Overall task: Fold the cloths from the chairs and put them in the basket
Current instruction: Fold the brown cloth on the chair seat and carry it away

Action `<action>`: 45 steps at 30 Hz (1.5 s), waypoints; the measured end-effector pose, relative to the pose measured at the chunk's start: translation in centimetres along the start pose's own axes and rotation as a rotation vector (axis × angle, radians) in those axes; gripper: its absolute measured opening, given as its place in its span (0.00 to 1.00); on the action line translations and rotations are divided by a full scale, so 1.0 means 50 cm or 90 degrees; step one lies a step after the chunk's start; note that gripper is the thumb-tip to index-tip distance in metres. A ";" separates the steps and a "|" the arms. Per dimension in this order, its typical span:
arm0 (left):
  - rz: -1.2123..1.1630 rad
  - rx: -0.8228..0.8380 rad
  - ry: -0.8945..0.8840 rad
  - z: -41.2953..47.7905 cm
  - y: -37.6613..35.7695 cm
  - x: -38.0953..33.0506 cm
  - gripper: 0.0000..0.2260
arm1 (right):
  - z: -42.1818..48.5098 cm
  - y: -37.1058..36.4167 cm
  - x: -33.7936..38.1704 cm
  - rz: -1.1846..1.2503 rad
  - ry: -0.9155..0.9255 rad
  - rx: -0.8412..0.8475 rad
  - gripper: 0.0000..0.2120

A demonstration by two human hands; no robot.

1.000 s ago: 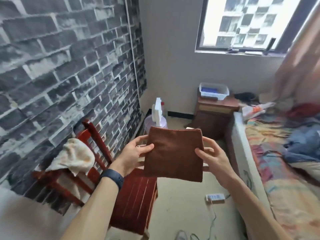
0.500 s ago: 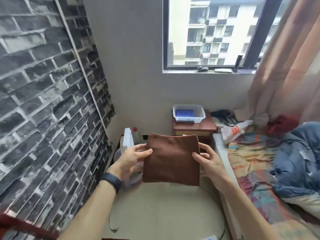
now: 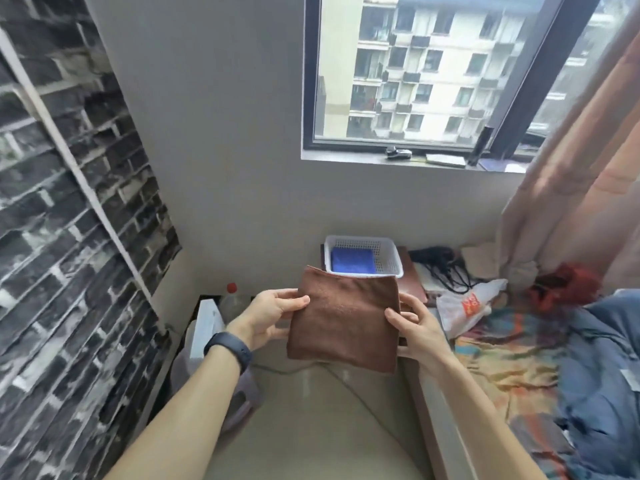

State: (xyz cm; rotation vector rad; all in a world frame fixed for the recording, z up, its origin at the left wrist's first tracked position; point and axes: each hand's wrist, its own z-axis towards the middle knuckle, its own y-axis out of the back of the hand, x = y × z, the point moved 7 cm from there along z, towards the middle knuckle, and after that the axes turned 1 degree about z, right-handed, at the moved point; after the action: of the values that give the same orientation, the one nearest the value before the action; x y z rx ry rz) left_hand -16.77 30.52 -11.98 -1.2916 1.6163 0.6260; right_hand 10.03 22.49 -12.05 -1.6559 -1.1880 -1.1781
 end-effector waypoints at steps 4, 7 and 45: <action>0.015 0.021 0.050 0.160 0.017 -0.019 0.13 | 0.146 0.006 -0.010 -0.006 -0.040 -0.022 0.14; 0.028 0.026 0.100 0.268 0.018 -0.007 0.12 | 0.237 0.018 -0.039 -0.005 -0.078 -0.041 0.14; 0.682 -0.210 0.188 1.191 -0.080 0.070 0.23 | 1.214 0.172 -0.297 -0.437 -0.286 -0.140 0.26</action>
State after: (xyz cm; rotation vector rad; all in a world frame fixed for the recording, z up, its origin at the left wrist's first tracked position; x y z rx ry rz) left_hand 7.88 77.30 -39.88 -0.6431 2.5107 1.4309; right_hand 30.97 72.84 -43.75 -1.7894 -2.0887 -1.4122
